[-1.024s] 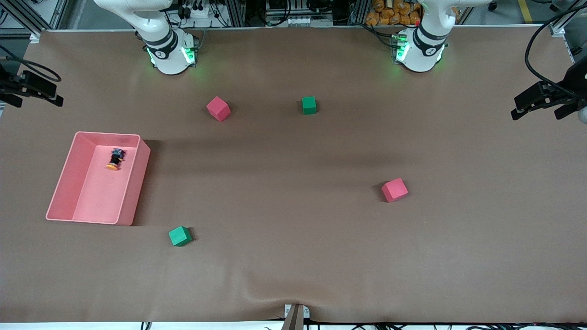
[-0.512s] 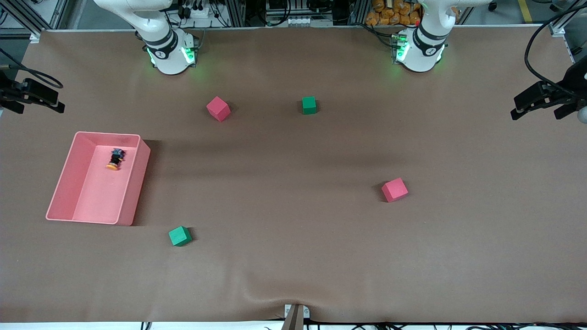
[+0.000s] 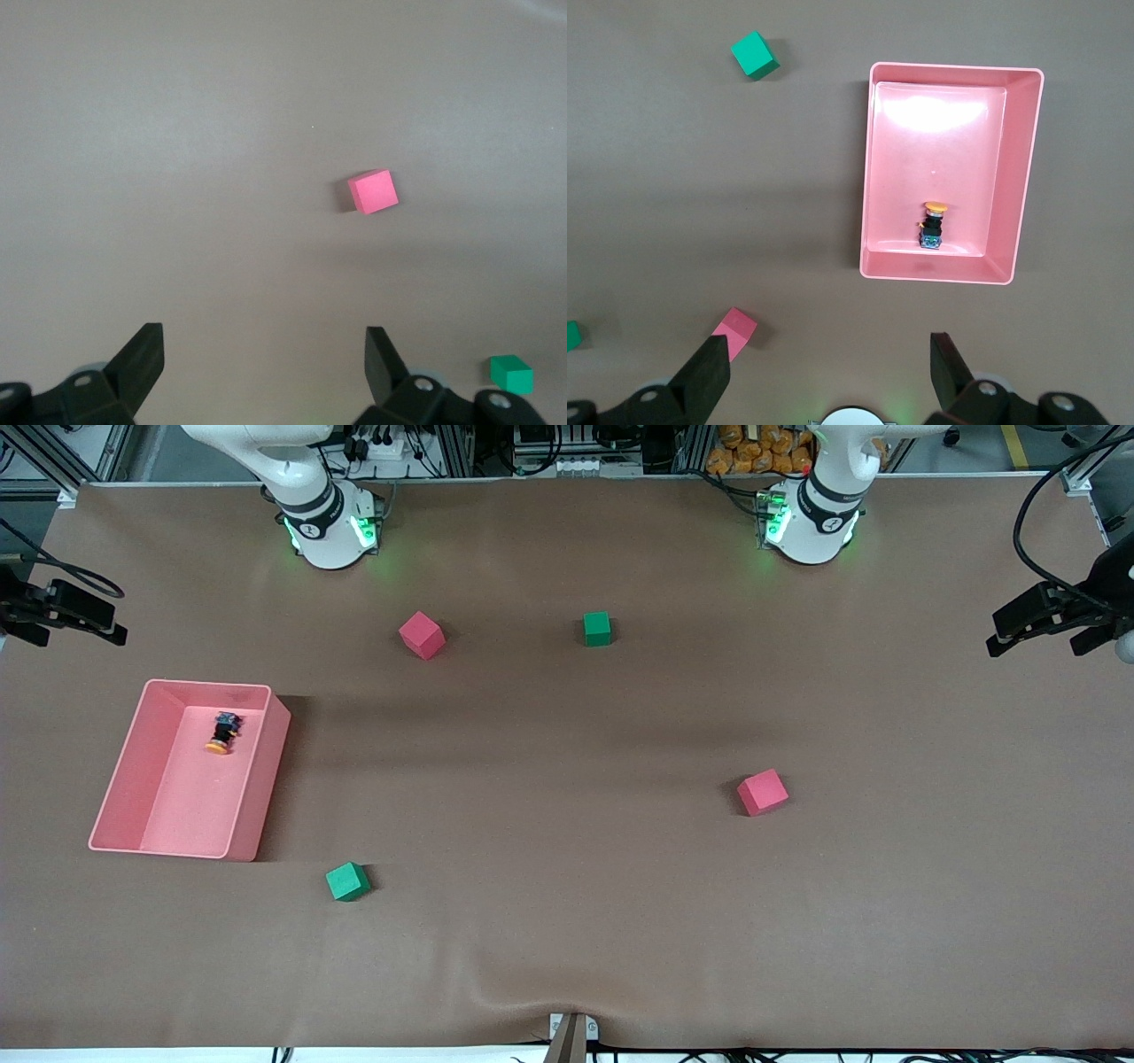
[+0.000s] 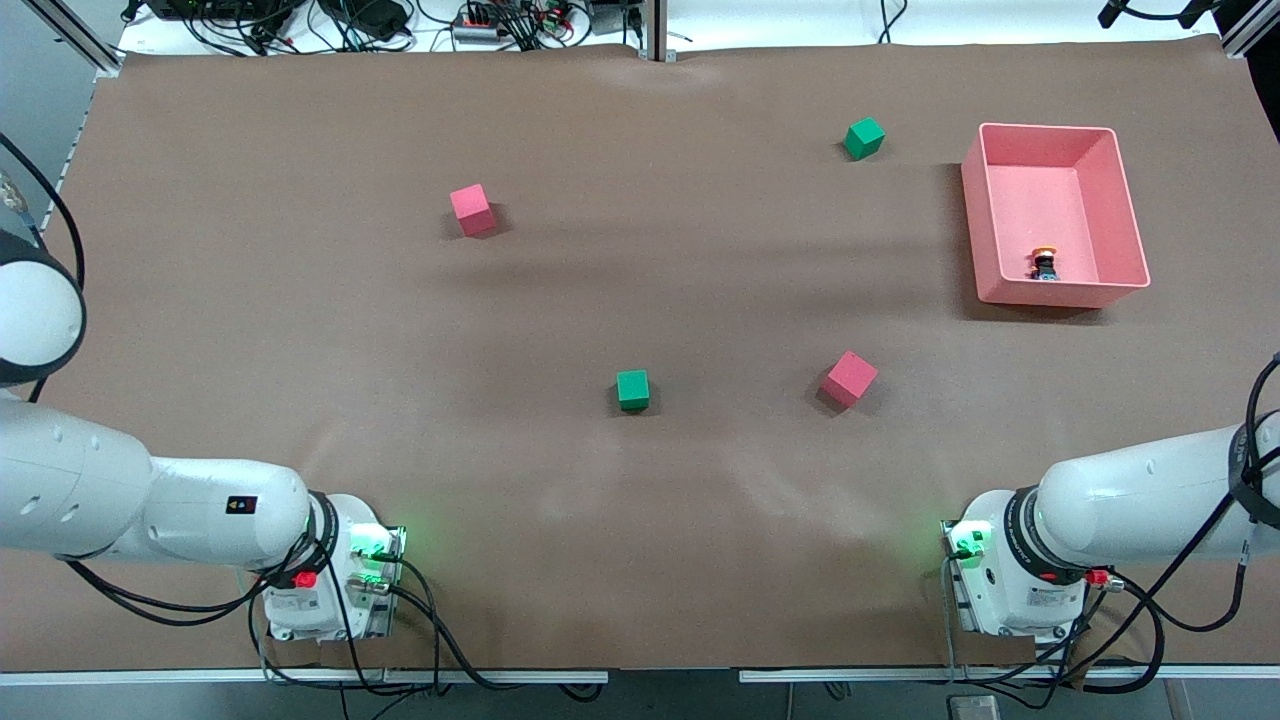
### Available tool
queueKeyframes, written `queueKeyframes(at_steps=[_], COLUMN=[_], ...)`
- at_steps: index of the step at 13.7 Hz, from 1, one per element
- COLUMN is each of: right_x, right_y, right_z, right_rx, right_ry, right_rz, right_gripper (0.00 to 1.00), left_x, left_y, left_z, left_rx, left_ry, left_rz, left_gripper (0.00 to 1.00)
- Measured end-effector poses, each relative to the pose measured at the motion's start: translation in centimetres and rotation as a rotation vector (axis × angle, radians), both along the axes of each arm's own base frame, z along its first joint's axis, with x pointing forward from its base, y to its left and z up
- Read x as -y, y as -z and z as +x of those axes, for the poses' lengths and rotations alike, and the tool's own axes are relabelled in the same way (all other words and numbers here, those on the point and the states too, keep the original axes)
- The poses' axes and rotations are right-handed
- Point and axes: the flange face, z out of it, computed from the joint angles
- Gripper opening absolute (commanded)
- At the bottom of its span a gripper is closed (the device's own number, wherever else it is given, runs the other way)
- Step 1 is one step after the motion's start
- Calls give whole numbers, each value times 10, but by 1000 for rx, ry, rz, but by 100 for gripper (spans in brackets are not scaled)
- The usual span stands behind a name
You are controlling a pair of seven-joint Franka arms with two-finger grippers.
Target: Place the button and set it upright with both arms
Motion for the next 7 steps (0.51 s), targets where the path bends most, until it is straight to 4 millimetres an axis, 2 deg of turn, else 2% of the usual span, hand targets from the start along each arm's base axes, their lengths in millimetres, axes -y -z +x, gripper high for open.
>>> queueKeyframes(at_steps=[7], right_x=[3], right_y=[2], right_z=[-2], right_rx=[-6], right_ry=[5], right_rz=[1], right_gripper=[100], left_x=[0], left_y=[0], left_z=[0], left_rx=[0], left_ry=[0], left_rz=[0], left_gripper=[100])
